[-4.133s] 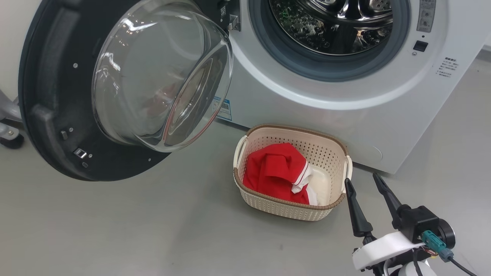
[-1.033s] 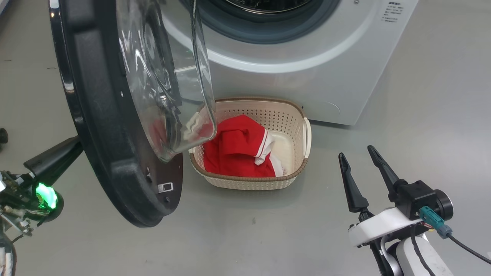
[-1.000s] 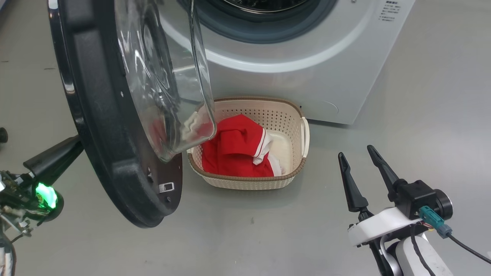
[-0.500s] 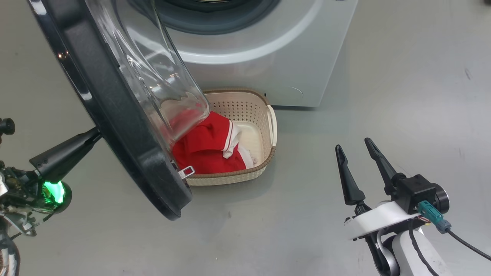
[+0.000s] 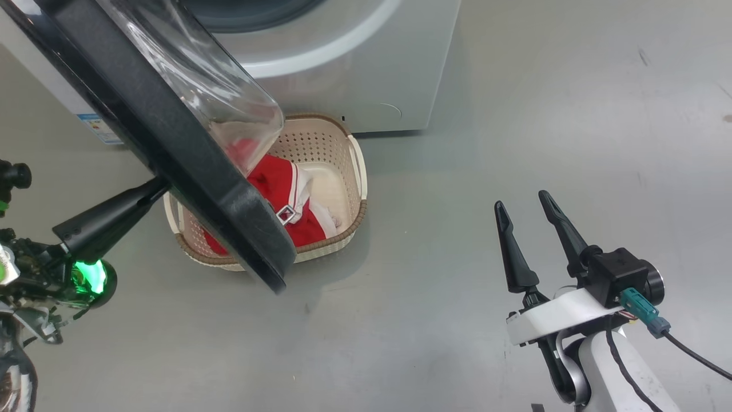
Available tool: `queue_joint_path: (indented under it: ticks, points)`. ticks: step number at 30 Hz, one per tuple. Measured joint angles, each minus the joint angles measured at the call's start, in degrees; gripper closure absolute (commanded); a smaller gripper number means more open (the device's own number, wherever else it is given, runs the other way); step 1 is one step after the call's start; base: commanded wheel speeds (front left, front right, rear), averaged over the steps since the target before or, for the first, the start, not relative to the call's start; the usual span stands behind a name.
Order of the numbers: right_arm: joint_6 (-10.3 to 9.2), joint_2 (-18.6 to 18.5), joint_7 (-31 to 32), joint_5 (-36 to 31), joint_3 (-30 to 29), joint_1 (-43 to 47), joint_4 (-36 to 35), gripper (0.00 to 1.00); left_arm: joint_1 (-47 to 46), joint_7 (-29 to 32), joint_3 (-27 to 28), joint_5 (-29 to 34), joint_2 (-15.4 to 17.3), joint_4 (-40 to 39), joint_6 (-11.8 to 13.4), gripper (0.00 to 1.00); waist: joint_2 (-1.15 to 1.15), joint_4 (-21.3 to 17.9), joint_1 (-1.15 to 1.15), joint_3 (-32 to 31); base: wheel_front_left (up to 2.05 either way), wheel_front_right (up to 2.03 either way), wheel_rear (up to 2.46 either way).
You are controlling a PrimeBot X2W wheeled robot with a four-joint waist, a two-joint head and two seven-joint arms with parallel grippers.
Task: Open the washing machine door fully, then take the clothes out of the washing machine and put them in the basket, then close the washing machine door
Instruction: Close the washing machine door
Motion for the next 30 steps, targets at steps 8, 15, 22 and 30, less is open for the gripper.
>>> queue_joint_path:
  ticks: [8,15,22,30]
  points:
    - [-0.44,0.2,-0.08,0.63,0.43,-1.51,-0.08,0.0,-3.15,-2.63,-0.08,0.8,-0.67,-0.43,1.25,1.0,0.0,-3.04,0.0,2.63,0.0,0.0,0.0]
    - [-0.44,0.29,-0.18,1.68,0.87,-3.09,0.18,0.0,-6.69,-4.9,-1.25,3.57,-2.46,-0.08,1.25,1.0,0.0,-5.71,0.0,4.67,0.0,0.0,0.0]
    - [-0.44,0.32,-0.49,2.23,1.13,-4.31,0.11,0.0,-10.51,-7.69,-1.71,4.35,-4.76,2.15,1.25,1.0,0.0,-8.21,0.0,5.91,0.0,0.0,0.0]
    - [-0.45,0.41,-0.49,3.11,1.6,-4.59,-0.13,0.0,-13.66,-11.29,-1.68,7.51,-5.76,5.13,1.22,1.0,0.0,-10.69,0.0,6.44,0.0,0.0,0.0]
